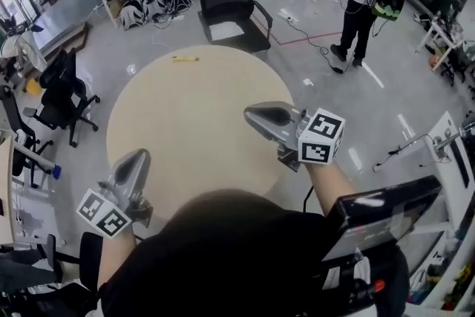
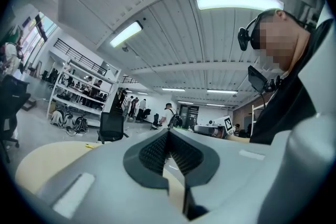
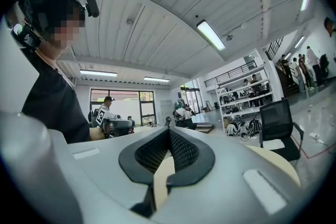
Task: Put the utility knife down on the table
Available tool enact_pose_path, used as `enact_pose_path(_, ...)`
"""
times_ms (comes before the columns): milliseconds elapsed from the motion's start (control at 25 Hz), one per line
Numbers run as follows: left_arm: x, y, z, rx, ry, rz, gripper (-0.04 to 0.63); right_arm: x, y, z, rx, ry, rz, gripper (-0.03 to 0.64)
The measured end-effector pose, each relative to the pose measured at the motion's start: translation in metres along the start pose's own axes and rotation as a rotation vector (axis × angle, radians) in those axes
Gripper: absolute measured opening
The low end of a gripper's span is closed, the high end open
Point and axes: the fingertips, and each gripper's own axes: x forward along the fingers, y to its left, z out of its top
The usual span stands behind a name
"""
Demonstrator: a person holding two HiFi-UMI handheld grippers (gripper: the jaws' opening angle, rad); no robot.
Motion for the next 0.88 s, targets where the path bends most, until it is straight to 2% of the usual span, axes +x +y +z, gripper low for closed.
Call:
enact_pose_path(160,-0.003,0.003,0.013,0.015,-0.014,-0.058,-0.002,-0.005,0.003,0.011,0.000,-0.028,-0.062,0.012)
enact_pose_path(280,-0.015,0.011,0.020,0.022,-0.024,-0.070,-0.002,-0.001,0.012,0.013,0.007,-0.053,-0.084,0.012)
enact_pose_path(600,-0.037,0.052,0.022,-0.015,-0.046,-0.088,-0.002,0.050,0.030,0.007,-0.010,-0.018,-0.093,0.012)
enact_pose_path(880,-0.042,0.070,0.017,-0.045,-0.047,-0.085,-0.002,0.067,0.031,0.006,-0.020,0.005,-0.093,0.012)
